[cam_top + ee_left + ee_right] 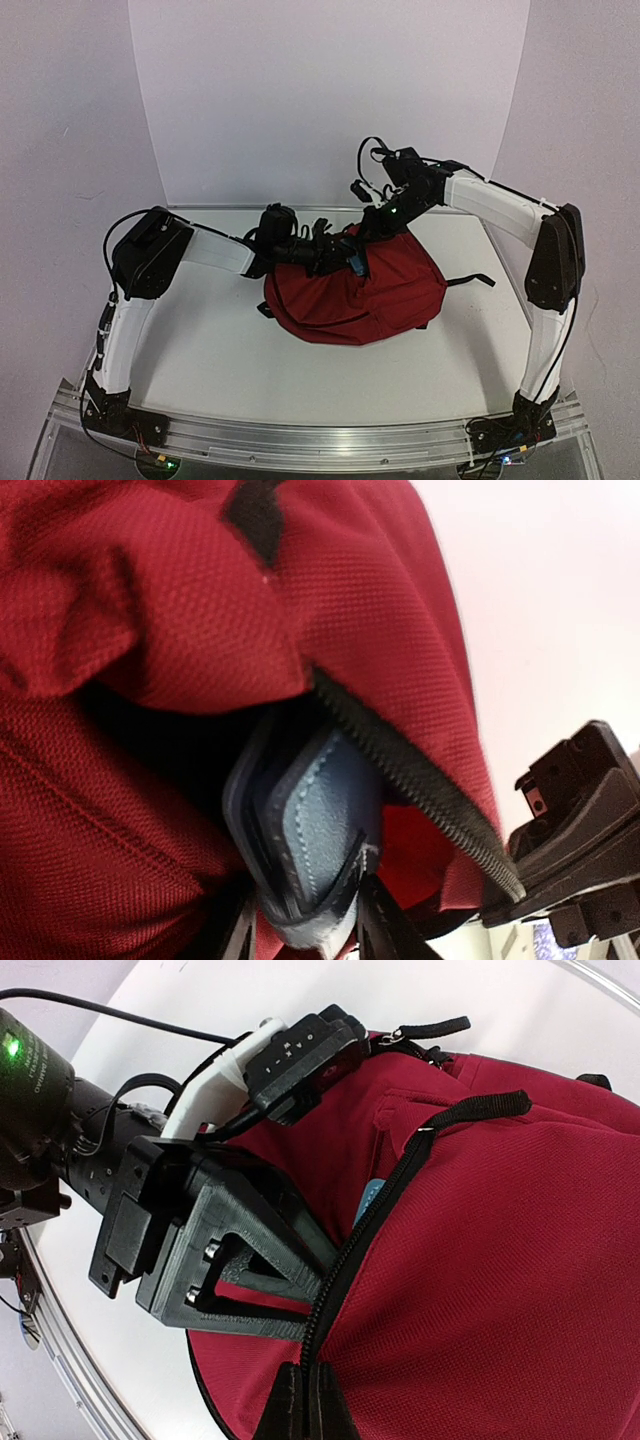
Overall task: Pack the student bag
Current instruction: Place the personal item in the student bag.
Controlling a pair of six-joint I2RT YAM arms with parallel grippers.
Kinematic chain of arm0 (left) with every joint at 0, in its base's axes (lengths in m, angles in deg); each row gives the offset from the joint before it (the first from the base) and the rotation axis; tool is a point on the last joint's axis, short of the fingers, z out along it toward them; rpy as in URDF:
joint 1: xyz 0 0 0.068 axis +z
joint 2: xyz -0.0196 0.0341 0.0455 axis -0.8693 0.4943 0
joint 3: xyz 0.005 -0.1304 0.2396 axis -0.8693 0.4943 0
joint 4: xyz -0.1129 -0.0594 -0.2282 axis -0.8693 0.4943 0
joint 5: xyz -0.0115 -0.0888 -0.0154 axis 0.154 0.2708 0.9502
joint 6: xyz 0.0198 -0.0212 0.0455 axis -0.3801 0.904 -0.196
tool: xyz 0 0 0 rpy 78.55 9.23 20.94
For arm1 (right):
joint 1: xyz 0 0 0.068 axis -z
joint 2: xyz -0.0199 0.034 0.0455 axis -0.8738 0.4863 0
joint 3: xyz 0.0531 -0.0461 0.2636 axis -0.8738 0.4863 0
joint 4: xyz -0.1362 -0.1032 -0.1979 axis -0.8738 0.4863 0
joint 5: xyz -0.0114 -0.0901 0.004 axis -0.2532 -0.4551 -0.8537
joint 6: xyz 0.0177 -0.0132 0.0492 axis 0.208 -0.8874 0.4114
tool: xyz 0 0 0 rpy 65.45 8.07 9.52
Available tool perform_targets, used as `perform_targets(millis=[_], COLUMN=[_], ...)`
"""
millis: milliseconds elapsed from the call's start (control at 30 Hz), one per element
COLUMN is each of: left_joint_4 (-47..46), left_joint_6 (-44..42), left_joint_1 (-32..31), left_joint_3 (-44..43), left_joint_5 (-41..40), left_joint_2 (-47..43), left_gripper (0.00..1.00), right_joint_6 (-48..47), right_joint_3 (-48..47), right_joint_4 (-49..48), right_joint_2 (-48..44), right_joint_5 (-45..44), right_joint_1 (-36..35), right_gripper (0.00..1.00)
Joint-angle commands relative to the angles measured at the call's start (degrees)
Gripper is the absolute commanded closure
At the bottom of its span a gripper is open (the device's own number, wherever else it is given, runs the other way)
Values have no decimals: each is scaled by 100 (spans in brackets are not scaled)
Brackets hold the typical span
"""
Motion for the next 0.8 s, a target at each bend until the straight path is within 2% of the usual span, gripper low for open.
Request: perform_targets(millis=[0,200,433,600,700,767], left_joint_4=[-231,881,1780,1555,893,777], left_joint_6=[-336,-928,-1268,-944,-415,-316], left_joint_1=[-103,-136,-138,-137,-108,-93], left_joint_3=[-33,373,205,87,470,685], left_joint_5=[-19,-498,-717,-516,-649,-822], left_joint_2=[-522,-1227,-1523,-1122,-1027,-1115], left_gripper=[69,66,63,62,59,57], right_joint_6=[-66,-70,-61,5,8,5], right_joint_3=[-92,-50,-50,-153,-248,-256], right_joint_4=[-37,-37,-37,-37,-38,-37], right_joint_2=[-299,-350,-377,-331,-302,-310], right_joint_5=[288,251,258,372,325,295], right_joint_1=[-108,-104,-105,-104,-105,-104], right_gripper=[100,100,100,100,100,100])
